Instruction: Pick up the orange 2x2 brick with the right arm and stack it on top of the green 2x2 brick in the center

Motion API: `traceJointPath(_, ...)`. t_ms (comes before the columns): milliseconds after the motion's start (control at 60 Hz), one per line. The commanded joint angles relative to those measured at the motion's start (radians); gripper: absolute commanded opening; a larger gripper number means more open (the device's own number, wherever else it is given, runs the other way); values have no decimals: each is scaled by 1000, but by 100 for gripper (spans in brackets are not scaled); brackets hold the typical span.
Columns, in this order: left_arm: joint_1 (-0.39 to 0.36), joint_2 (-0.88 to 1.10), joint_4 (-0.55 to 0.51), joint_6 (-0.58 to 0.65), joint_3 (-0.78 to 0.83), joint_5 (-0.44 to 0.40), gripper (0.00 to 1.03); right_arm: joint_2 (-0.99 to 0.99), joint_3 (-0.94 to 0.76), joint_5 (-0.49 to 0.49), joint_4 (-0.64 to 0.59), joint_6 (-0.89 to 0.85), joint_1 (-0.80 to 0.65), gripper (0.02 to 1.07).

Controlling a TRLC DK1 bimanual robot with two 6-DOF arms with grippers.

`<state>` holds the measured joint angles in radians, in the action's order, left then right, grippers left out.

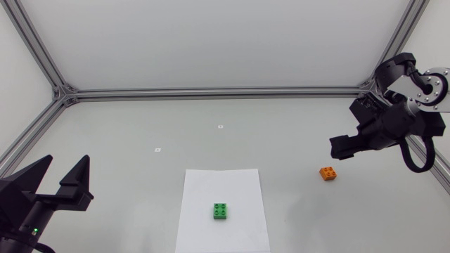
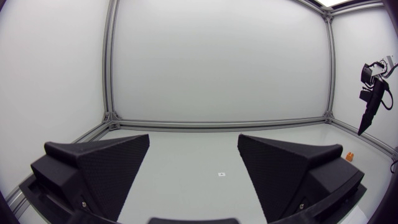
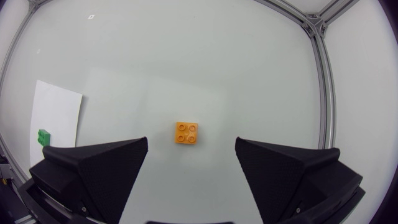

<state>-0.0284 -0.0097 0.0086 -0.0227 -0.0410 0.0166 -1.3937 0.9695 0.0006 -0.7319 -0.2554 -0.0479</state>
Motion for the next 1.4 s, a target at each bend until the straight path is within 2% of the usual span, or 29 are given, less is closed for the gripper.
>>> traceJointPath(0,2,-6,-10,6,41,-1,99,-48,-17,6,6,-44,5,102)
traceJointPath(567,2,-6,-10,6,41,-1,99,-335,28,19,52,-19,0,97)
traceJointPath(833,2,-6,-10,6,41,-1,99,-393,80,35,69,10,-4,93)
traceJointPath(1217,2,-6,-10,6,41,-1,99,-390,66,29,55,79,-1,92)
traceJointPath(1317,2,-6,-10,6,41,-1,99,-389,61,22,66,87,-6,84)
traceJointPath(1383,2,-6,-10,6,41,-3,99,-386,60,21,66,87,-6,84)
